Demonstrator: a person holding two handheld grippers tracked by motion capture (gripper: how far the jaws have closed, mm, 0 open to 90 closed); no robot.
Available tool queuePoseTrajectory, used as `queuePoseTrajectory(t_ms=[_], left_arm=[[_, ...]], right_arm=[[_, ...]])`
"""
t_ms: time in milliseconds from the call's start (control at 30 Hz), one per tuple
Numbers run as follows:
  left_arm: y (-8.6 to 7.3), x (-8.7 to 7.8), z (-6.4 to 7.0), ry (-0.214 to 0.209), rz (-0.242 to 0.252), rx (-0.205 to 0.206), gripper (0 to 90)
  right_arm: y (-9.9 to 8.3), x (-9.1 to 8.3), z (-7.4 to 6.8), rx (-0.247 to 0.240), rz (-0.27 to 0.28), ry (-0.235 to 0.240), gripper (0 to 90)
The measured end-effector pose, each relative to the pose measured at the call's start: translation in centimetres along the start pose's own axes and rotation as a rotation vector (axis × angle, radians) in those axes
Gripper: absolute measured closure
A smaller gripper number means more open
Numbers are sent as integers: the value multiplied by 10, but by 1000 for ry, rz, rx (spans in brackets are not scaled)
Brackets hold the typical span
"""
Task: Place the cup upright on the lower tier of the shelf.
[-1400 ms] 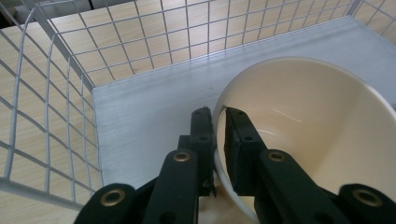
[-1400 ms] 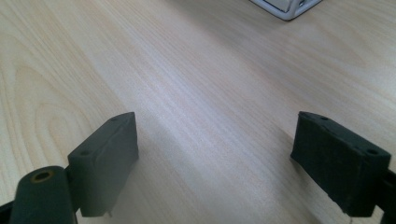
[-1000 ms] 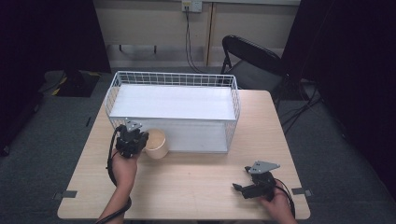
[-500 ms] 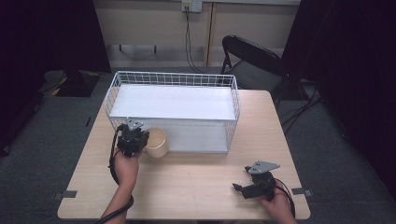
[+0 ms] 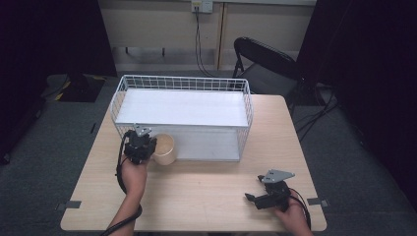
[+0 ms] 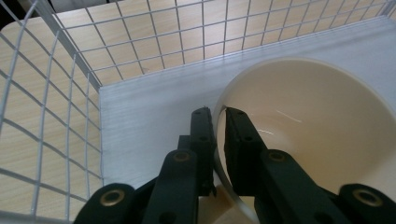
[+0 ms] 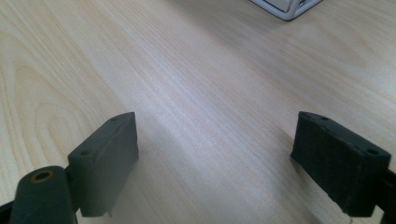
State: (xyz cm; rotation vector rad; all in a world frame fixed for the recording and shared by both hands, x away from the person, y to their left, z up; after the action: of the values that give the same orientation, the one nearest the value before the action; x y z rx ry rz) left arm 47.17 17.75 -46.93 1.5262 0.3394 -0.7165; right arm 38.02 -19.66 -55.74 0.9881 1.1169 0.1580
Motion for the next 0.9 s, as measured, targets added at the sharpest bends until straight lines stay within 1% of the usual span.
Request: queuePoseTrajectory(t_ms=[67, 400, 533, 600, 633, 667, 733, 767, 800, 833, 867, 900], left_arm=[[0, 2, 0, -1, 1, -12, 823], [2, 5, -1, 16, 13, -19, 822], [3, 5, -2, 20, 23, -26, 819], [3, 5, -2, 16, 33, -40, 814], [3, 5, -2, 16, 33, -40, 812], [5, 4, -3, 13, 51, -42, 800], [6, 3, -2, 8, 59, -47, 756], [7, 3, -2, 3, 66, -50, 756], [7, 2, -2, 6, 65, -48, 714], [7, 1, -3, 6, 66, -47, 714], [7, 1, -4, 1, 68, -57, 698], [6, 0, -4, -8, 73, -69, 647]], right_arm=[[0, 0, 0, 0, 0, 0, 136], [0, 0, 0, 0, 0, 0, 136], [0, 0, 0, 0, 0, 0, 136], [0, 0, 0, 0, 0, 0, 136], [0, 0, 0, 0, 0, 0, 136], [0, 0, 0, 0, 0, 0, 136], [0, 0, 0, 0, 0, 0, 136], [0, 0, 0, 0, 0, 0, 136], [0, 0, 0, 0, 0, 0, 136], [0, 0, 0, 0, 0, 0, 136], [0, 0, 0, 0, -1, -1, 136], [0, 0, 0, 0, 0, 0, 136]])
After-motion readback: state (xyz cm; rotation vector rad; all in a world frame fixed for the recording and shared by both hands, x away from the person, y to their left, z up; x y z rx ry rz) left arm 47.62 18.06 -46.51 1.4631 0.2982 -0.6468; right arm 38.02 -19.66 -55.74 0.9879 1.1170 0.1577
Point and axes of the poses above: each handheld gripper's, and its own axes: x roughly forward along the jaws, y roughly out of its top, z roughly to its right, the point moved 8 cm from there along x, roughly forward along the jaws, and after that the axes turned 6 degrees about -x, right-handed, at the moved point
